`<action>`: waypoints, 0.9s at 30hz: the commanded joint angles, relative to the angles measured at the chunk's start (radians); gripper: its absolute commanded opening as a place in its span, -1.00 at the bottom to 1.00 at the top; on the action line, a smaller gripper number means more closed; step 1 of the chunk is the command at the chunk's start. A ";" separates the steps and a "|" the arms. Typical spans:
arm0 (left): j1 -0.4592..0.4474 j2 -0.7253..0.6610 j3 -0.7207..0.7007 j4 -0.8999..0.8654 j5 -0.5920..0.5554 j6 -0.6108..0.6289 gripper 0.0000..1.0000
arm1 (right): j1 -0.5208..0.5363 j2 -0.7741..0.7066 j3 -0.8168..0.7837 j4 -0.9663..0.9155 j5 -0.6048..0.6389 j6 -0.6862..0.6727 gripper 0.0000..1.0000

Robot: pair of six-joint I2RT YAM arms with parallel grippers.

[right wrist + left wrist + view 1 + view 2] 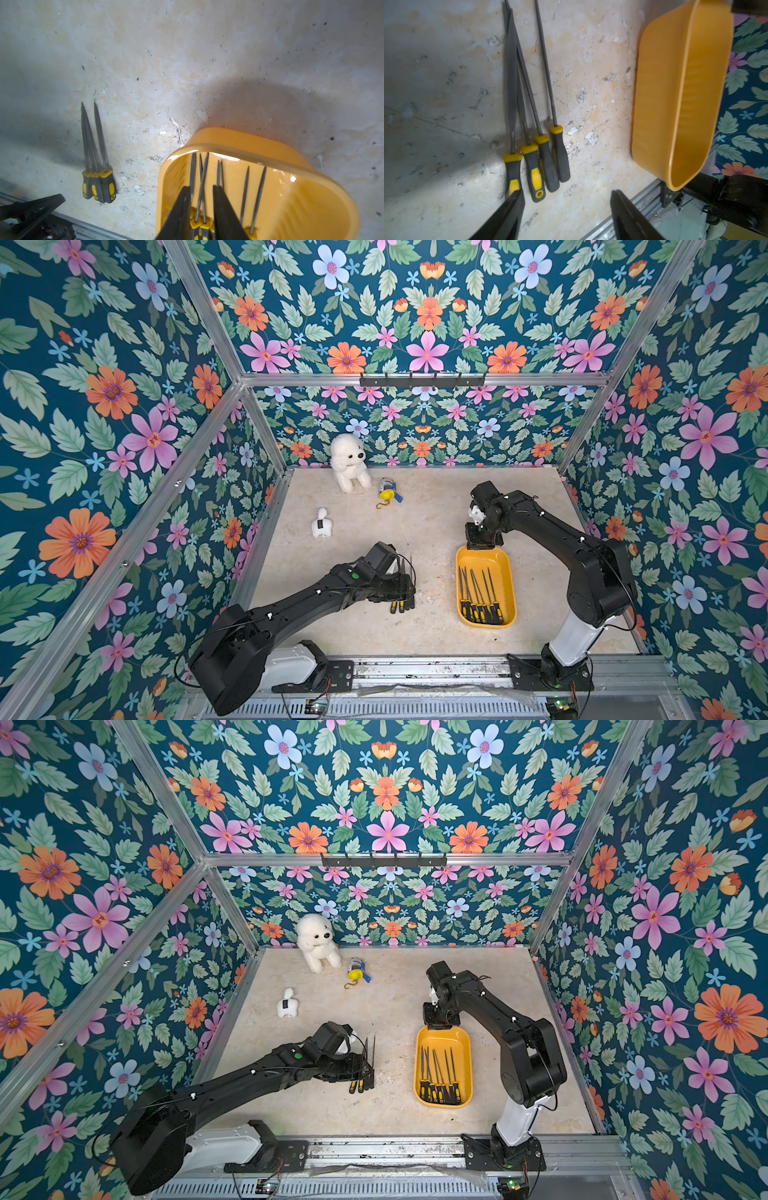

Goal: Put the file tool into the storage box
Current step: Pick up the file tool from the center of the board.

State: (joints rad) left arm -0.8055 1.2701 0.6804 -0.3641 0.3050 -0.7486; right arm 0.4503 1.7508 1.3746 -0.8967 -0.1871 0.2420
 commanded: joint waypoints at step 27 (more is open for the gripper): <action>-0.015 0.144 0.014 -0.108 -0.181 0.017 0.08 | 0.000 0.010 -0.041 0.014 -0.031 0.019 -0.51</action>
State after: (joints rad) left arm -0.8204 1.4055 0.6956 -0.4908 0.1127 -0.7509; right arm 0.4496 1.7618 1.3399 -0.8864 -0.2104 0.2527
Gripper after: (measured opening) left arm 0.541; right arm 0.243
